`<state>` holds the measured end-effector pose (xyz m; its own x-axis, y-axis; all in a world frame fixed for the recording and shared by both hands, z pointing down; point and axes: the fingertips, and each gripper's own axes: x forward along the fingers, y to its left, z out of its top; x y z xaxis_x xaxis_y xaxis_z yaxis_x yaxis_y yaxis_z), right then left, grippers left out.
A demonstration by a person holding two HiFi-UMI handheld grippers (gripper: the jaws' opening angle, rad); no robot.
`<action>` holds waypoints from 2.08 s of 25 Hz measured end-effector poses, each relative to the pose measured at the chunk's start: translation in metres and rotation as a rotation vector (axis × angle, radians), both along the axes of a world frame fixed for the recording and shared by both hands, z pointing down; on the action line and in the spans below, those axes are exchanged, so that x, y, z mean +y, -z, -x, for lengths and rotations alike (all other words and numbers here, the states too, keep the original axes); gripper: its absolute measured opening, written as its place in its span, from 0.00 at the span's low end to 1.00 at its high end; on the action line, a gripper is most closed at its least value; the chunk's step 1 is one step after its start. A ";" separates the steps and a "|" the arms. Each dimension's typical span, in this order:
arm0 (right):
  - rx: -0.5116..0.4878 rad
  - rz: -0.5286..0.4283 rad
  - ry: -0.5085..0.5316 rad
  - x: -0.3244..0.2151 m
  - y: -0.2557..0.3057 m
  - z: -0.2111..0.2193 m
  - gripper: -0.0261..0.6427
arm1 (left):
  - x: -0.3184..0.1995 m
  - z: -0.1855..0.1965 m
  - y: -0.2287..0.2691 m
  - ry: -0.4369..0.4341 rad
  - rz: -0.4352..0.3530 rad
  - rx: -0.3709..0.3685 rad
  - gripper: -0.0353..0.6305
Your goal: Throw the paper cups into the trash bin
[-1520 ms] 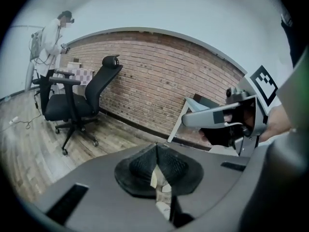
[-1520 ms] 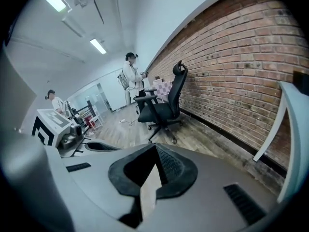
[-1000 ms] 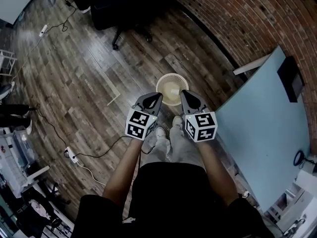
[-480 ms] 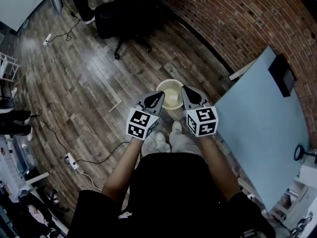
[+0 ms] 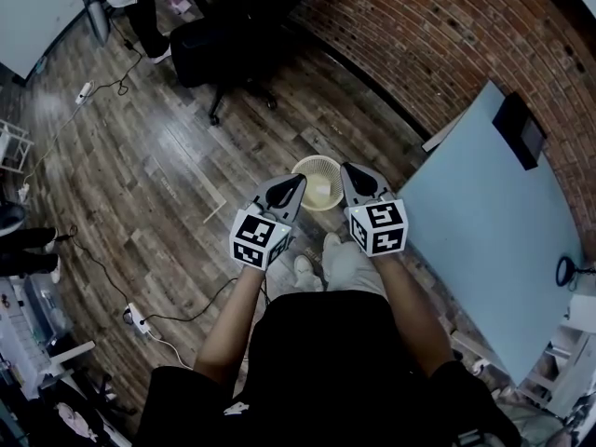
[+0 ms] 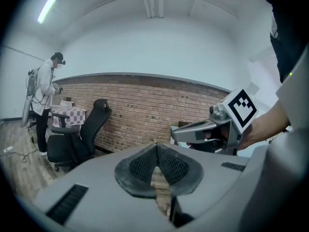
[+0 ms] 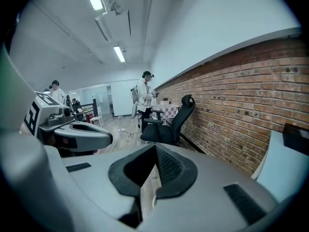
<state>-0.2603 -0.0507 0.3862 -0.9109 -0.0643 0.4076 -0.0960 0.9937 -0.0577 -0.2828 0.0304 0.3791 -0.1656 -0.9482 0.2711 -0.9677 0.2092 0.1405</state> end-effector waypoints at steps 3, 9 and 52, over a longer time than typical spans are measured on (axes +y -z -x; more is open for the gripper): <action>-0.010 0.002 -0.008 0.002 0.003 -0.002 0.04 | 0.003 -0.001 -0.001 0.006 0.013 -0.008 0.07; -0.021 0.023 -0.016 0.010 0.006 -0.009 0.04 | 0.013 0.003 0.000 0.031 0.008 -0.002 0.07; -0.206 0.011 0.087 0.024 0.084 -0.147 0.04 | 0.009 -0.131 0.060 0.101 -0.030 -0.085 0.07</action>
